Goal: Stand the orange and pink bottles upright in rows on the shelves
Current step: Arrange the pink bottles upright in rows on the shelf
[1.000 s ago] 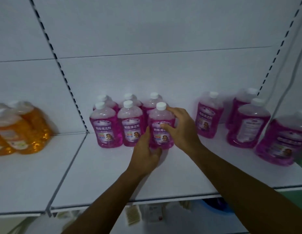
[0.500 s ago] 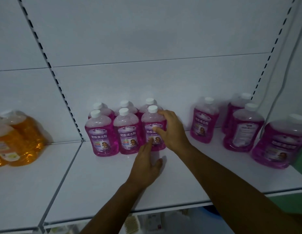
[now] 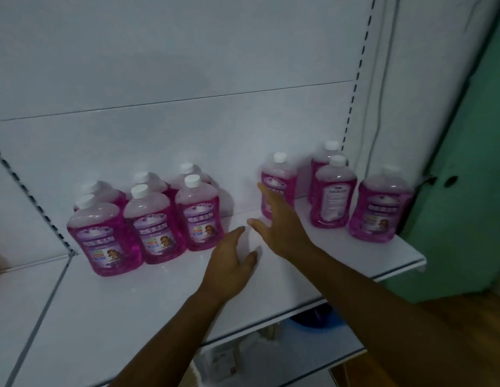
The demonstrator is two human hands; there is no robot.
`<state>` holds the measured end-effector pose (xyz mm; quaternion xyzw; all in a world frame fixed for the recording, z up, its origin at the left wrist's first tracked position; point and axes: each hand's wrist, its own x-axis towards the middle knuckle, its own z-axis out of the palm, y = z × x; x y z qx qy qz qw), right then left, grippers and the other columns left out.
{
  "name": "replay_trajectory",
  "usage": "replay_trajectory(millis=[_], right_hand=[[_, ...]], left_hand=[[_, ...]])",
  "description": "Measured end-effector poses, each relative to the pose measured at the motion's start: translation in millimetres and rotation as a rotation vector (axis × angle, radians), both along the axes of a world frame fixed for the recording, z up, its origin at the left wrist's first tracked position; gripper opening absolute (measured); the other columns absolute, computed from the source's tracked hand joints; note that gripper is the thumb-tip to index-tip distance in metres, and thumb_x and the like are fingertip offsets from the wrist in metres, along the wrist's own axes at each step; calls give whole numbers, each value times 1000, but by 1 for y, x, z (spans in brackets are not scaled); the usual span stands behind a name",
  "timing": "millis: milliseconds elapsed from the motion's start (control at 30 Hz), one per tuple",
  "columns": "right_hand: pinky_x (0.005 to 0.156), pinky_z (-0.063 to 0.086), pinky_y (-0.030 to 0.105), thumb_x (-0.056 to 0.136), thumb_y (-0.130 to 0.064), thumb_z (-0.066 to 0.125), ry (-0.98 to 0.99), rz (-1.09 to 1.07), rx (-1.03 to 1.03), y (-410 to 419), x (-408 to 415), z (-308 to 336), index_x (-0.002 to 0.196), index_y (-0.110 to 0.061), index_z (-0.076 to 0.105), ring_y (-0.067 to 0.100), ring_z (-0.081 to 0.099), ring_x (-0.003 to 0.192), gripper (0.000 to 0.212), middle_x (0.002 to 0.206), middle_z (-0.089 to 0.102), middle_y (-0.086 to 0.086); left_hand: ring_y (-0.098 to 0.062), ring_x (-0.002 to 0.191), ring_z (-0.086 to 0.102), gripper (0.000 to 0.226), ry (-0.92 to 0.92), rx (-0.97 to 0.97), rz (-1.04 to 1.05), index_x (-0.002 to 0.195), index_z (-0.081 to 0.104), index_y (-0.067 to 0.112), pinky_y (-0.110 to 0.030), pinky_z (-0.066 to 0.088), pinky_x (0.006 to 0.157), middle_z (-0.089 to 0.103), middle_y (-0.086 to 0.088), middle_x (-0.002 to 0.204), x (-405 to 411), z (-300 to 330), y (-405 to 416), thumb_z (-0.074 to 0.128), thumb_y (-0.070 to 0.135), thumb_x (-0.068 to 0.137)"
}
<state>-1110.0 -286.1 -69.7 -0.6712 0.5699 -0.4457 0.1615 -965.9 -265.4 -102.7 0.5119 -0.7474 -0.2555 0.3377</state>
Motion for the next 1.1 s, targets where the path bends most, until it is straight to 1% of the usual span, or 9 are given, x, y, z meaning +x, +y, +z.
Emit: replay_trajectory(millis=[100,200,567,733,767,833,900,1000,1100], right_hand=[[100,46,35,87,-28,70,-27,-182,-40,21,-43,1,141,-16,43,18,52,119,61,134,53,5],[90,43,24,87,-24,70,-35,-308,-73,41,-78,7,135,-14,48,12,54,110,54,125,57,4],[106,42,38,88,-24,69,13,-246,-13,29,-93,-2,144,-14,39,19,48,127,64,141,49,4],[104,31,15,87,-24,70,131,-148,-95,-12,-66,11,144,-13,37,10,42,124,67,140,47,6],[105,31,14,86,-23,70,146,-160,-129,-21,-63,14,143,-13,38,11,42,123,66,139,47,6],[109,36,32,85,-22,70,173,-211,-204,-39,-58,19,141,-13,40,19,44,126,64,137,48,7],[111,34,40,86,-21,69,187,-261,-220,-53,-55,24,142,-12,39,25,42,130,65,140,46,9],[110,32,32,86,-20,70,168,-281,-159,-67,-52,28,148,-14,30,25,40,132,74,142,43,10],[108,34,32,86,-14,68,129,-265,-70,-76,-53,25,151,-21,24,26,43,130,78,143,42,11]], left_hand=[[-11,128,44,61,24,63,-92,147,34,19,-21,34,102,41,2,149,-34,0,-2,61,32,93],[-10,125,45,63,54,130,-160,148,34,18,-19,33,98,42,2,148,-69,1,-2,62,30,93],[-15,129,44,63,94,102,-241,146,34,21,-29,36,109,42,1,147,-103,3,-22,64,24,92],[-5,114,47,55,174,45,-140,139,41,23,-4,33,88,46,13,127,-73,13,-52,66,18,90],[-2,111,45,54,197,50,-133,139,40,23,4,32,79,42,15,123,-69,16,-57,65,17,91],[1,107,39,55,221,57,-129,140,38,18,9,30,66,36,17,116,-64,22,-68,64,13,91],[0,103,41,49,247,68,-139,132,41,21,8,32,62,37,18,109,-66,26,-76,65,10,90],[4,90,49,44,287,121,-148,112,35,33,4,39,65,43,25,100,-74,25,-90,66,11,89],[-12,106,62,43,315,185,-123,119,47,36,-19,52,85,60,14,112,-77,14,-101,68,14,87]])
